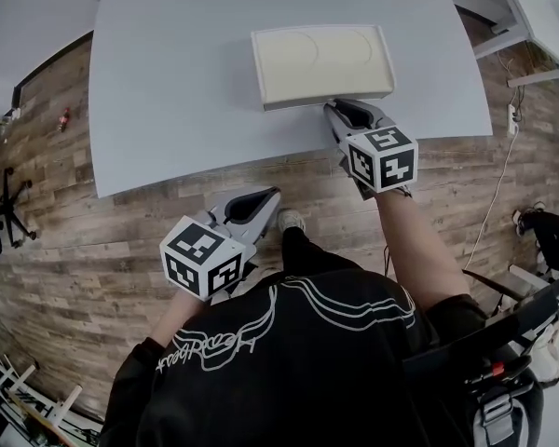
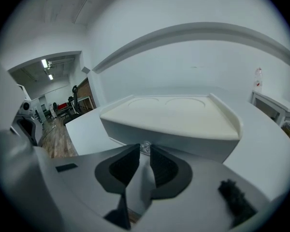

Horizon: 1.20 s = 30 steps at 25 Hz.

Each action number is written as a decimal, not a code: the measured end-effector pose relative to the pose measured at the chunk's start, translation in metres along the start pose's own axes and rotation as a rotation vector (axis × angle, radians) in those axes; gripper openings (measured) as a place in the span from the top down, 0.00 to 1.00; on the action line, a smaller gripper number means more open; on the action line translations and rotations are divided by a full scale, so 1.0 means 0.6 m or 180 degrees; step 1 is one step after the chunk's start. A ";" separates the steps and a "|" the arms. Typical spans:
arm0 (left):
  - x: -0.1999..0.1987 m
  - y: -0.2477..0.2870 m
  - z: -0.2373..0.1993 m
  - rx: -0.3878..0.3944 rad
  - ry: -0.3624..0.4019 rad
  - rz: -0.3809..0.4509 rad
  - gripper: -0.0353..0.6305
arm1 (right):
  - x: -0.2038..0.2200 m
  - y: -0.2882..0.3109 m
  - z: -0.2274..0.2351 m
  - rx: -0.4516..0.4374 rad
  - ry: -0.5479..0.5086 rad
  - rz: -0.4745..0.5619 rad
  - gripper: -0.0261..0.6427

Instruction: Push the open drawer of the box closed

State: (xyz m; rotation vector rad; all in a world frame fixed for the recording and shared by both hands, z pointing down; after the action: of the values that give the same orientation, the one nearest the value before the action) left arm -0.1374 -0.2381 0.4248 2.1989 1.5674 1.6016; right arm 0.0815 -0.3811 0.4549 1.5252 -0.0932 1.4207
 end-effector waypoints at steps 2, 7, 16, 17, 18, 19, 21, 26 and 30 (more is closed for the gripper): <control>0.001 -0.011 -0.006 -0.0041 -0.0003 0.0013 0.94 | -0.002 0.005 -0.006 0.0062 -0.0053 0.0012 0.85; 0.010 -0.041 -0.006 -0.0050 -0.0024 0.0050 0.94 | 0.000 -0.012 -0.034 0.0277 -0.0308 -0.0043 0.85; 0.048 -0.129 0.067 0.0015 0.0151 0.0228 0.94 | 0.056 -0.138 -0.188 -0.0109 -0.0211 0.0367 0.85; 0.054 -0.142 0.079 0.0035 0.0165 0.0255 0.94 | 0.063 -0.159 -0.208 -0.0208 -0.0098 0.0488 0.85; 0.060 -0.155 0.091 0.0066 0.0163 0.0289 0.94 | 0.069 -0.180 -0.230 -0.0312 0.0023 0.0623 0.85; 0.066 -0.169 0.102 0.0104 0.0147 0.0328 0.94 | 0.075 -0.200 -0.252 -0.0407 0.0126 0.0753 0.85; 0.074 -0.195 0.123 0.0180 0.0130 0.0414 0.94 | 0.084 -0.239 -0.295 -0.0550 0.0242 0.0965 0.87; 0.094 -0.259 0.190 0.0308 0.0305 0.0579 0.94 | 0.118 -0.331 -0.392 -0.0822 0.0380 0.1266 0.94; 0.117 -0.301 0.231 0.0397 0.0354 0.0689 0.94 | 0.157 -0.380 -0.454 -0.1046 0.0533 0.1406 0.95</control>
State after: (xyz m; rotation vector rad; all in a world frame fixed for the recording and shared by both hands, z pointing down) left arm -0.1660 -0.0280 0.3162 2.4603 1.5415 1.7553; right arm 0.0644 -0.0328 0.3397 1.1495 -0.5622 1.7714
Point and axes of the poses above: the fingertips, and each gripper's own axes: y forward along the fingers, z to its right, x out of its underside, the point moved 10 cm from there along -y, backward along the fingers, and after that the axes turned 7 degrees about -x, right-handed, at the moved point
